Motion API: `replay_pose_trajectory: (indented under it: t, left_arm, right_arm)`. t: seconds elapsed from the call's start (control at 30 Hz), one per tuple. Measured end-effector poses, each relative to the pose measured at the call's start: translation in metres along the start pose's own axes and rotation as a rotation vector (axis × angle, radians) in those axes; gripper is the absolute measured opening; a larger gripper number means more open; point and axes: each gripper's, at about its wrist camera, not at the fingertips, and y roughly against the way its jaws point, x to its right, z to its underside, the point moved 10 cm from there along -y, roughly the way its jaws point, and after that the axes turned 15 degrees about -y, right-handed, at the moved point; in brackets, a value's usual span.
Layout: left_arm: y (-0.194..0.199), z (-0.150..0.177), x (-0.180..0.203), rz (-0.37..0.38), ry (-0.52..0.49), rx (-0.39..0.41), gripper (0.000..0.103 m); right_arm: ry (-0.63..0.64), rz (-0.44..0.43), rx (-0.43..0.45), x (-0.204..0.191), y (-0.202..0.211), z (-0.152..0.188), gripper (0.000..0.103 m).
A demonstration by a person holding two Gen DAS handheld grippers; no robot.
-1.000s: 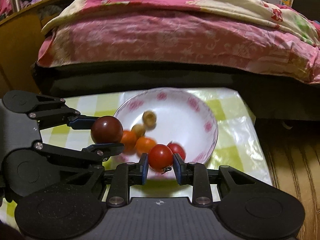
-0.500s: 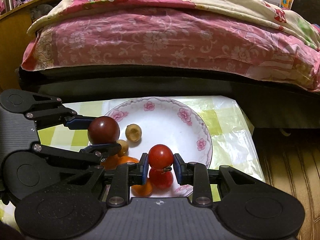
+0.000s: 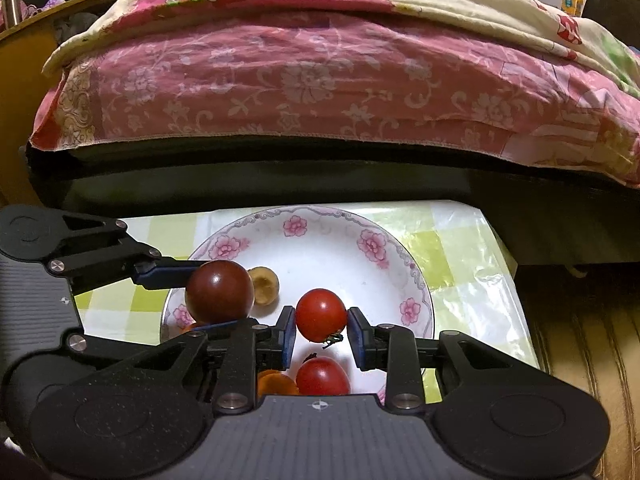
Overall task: Organize fruits
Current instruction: 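Open the right tool over the plate while the left tool releases the dark tomato there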
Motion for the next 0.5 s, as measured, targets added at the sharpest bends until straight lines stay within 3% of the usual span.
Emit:
replay_pose_trajectory:
  t: [0.5]
  left_arm:
    - [0.000,0.000,-0.001,0.008,0.019,0.001,0.048]
  right_arm:
    - [-0.039,0.005,0.021,0.007,0.006,-0.011,0.032]
